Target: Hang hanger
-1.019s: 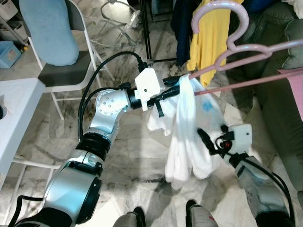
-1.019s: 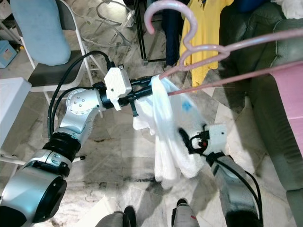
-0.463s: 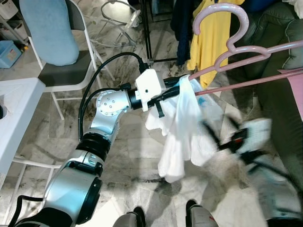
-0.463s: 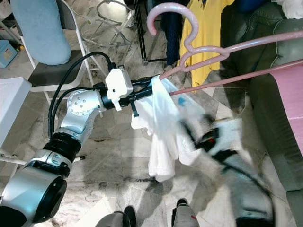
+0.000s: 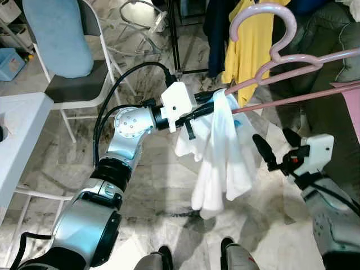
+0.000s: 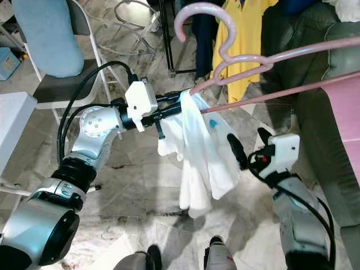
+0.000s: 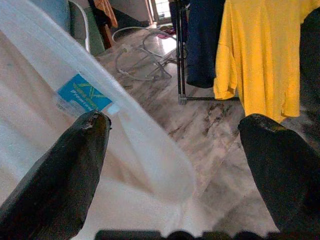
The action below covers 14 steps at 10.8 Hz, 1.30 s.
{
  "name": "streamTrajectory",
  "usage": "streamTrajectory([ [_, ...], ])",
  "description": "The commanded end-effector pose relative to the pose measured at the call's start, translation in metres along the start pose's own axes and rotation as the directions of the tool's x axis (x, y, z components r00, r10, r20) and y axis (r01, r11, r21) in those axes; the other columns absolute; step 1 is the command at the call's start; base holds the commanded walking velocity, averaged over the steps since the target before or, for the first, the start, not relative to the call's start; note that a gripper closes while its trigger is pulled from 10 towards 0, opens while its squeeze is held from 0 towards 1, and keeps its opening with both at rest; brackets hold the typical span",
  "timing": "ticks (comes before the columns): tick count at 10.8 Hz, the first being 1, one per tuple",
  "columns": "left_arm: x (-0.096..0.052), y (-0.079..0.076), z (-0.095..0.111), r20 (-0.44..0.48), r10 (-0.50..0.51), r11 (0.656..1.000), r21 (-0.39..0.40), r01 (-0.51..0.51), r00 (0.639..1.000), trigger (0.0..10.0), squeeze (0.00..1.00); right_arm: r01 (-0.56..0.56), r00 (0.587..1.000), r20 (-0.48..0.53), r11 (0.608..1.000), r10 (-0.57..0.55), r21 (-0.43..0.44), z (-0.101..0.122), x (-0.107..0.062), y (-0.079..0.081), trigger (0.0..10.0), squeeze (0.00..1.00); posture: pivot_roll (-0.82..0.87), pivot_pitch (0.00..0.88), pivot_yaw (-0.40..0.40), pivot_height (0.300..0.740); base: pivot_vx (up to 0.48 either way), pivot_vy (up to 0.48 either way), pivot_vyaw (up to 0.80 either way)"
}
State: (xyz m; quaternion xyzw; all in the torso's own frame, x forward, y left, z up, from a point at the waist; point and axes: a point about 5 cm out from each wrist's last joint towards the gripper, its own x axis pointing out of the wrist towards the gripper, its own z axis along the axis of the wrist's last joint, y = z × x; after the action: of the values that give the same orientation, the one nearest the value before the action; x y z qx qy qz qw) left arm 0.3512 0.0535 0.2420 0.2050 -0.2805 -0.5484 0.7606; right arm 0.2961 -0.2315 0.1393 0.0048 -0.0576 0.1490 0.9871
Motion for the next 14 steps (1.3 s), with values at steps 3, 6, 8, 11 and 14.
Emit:
streamTrajectory([
  [3, 0.005, 0.006, 0.024, 0.129, -0.006, 1.000, 0.031, 0.002, 0.992, 0.0, 0.00, -0.001, 0.999, -0.036, 1.000, 0.002, 0.018, -0.013, 0.006, 0.001, 10.0, 0.00, -0.20, 0.250, 0.154, 0.740, 0.000, 0.000, 0.00],
  [6, 0.008, 0.007, 0.039, 0.185, -0.010, 0.999, 0.033, 0.004, 0.983, 0.0, 0.00, 0.063, 0.986, -0.160, 0.996, -0.053, 0.061, -0.044, 0.005, -0.002, 1.6, 0.00, -0.18, 0.217, 0.148, 0.740, 0.000, 0.000, 0.00],
  [8, 0.008, 0.007, 0.041, 0.190, -0.010, 0.999, 0.034, 0.004, 0.982, 0.0, 0.00, 0.076, 0.981, -0.185, 0.995, -0.064, 0.061, -0.048, 0.004, -0.002, 0.0, 0.00, -0.17, 0.212, 0.150, 0.740, 0.000, 0.000, 0.00],
  [11, 0.008, 0.007, 0.041, 0.190, -0.010, 0.999, 0.034, 0.004, 0.982, 0.0, 0.00, 0.076, 0.981, -0.185, 0.995, -0.064, 0.061, -0.048, 0.004, -0.002, 0.0, 0.00, -0.17, 0.212, 0.150, 0.740, 0.000, 0.000, 0.00],
  [14, 0.008, 0.007, 0.041, 0.190, -0.010, 0.999, 0.034, 0.004, 0.982, 0.0, 0.00, 0.076, 0.981, -0.185, 0.995, -0.064, 0.061, -0.048, 0.004, -0.002, 0.0, 0.00, -0.17, 0.212, 0.150, 0.740, 0.000, 0.000, 0.00],
])
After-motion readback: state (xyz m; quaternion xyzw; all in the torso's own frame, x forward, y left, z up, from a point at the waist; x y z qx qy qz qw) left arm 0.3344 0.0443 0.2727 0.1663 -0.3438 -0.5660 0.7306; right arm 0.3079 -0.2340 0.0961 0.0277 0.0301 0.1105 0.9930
